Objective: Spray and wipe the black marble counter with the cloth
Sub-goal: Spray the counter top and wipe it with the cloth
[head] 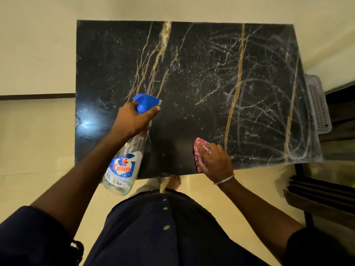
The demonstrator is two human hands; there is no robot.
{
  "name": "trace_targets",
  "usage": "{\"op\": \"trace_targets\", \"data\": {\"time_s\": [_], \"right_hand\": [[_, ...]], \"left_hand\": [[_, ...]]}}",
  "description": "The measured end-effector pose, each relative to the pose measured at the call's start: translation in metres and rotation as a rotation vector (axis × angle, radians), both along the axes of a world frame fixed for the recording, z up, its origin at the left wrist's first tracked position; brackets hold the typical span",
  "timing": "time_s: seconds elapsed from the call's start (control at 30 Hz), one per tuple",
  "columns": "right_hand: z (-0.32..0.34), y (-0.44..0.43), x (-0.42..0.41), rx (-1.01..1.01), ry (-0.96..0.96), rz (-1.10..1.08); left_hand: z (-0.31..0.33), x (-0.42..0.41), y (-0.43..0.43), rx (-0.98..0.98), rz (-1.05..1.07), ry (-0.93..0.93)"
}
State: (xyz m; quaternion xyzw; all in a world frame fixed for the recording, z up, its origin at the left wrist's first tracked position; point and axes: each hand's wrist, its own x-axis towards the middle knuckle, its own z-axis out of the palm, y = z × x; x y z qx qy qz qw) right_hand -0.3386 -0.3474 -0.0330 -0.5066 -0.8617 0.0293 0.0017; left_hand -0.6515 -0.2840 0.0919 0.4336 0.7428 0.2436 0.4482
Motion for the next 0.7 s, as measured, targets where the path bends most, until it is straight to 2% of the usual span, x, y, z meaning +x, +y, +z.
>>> {"op": "trace_targets", "data": {"time_s": [0.23,0.33,0.43,0.5,0.6,0.7], "right_hand": [[0.002,0.032,-0.110,-0.009,0.175,0.136],[0.003,0.055,-0.165,-0.031,0.156,0.236],[0.004,0.073,-0.172,-0.003,0.126,0.302],[0.007,0.084,-0.158,-0.003,0.127,0.253],[0.014,0.116,-0.139,-0.069,0.027,0.074],[0.020,0.160,-0.126,-0.049,-0.035,-0.077]], "left_hand": [[0.009,0.001,0.010,-0.018,-0.034,0.061],[0.010,-0.007,0.015,-0.010,-0.020,0.124],[0.010,-0.019,0.021,-0.019,-0.017,0.134],[0.010,-0.027,0.025,-0.035,-0.014,0.109],[0.008,-0.036,0.032,-0.048,-0.032,0.067],[0.008,-0.041,0.037,-0.045,-0.034,0.041]]}}
